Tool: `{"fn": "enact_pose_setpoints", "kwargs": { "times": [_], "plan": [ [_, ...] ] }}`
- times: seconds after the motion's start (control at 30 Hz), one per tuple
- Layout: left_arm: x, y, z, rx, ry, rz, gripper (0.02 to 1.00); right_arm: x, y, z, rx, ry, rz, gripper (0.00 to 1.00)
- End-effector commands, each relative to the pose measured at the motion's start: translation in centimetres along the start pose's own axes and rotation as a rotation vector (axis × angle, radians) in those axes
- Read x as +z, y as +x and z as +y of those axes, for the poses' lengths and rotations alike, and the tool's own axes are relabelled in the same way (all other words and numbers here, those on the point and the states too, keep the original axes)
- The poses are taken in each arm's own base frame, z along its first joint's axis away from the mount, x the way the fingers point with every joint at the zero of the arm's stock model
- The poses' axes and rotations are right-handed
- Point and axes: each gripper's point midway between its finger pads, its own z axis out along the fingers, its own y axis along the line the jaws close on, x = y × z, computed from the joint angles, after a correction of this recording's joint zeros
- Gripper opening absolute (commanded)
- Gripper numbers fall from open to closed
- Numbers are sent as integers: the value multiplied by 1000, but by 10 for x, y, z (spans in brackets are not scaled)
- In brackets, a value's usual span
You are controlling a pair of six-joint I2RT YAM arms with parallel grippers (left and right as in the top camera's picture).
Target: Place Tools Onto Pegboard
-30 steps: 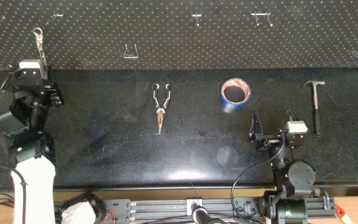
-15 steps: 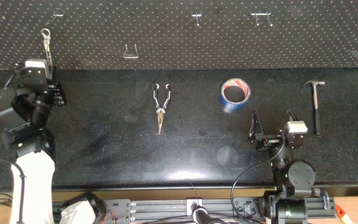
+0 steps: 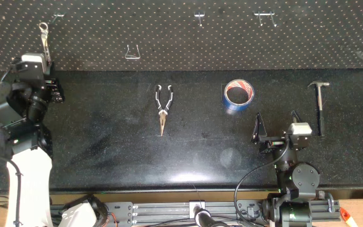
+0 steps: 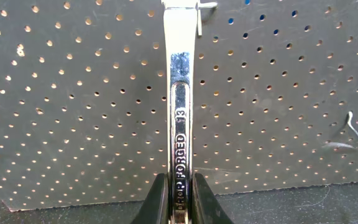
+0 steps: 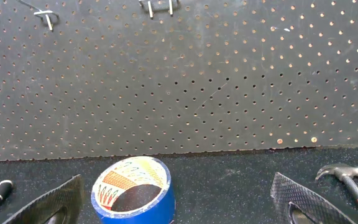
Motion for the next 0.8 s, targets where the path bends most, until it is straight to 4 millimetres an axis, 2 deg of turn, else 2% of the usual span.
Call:
{"fn": "enact_pose_setpoints", "kwargs": {
  "times": [0.03, 0.2, 0.33, 0.47, 0.63, 0.8],
  "plan": [
    [3, -17, -14, 33, 48, -33, 27, 0, 1, 1, 15, -5, 2, 976],
    [4, -14, -7, 31, 12, -21, 25, 0, 1, 1, 15, -5, 2, 976],
    [-5, -25, -8, 44, 4, -53, 27, 0, 1, 1, 15, -5, 2, 976],
    [-4, -20, -8, 35, 3, -33, 27, 0, 1, 1, 15, -5, 2, 976],
    [-5, -19, 2, 31, -35, -28, 29, 0, 1, 1, 15, -5, 2, 976],
    [-5, -32, 2, 43, -27, -59, 27, 0, 1, 1, 15, -5, 2, 976]
  ]
}}
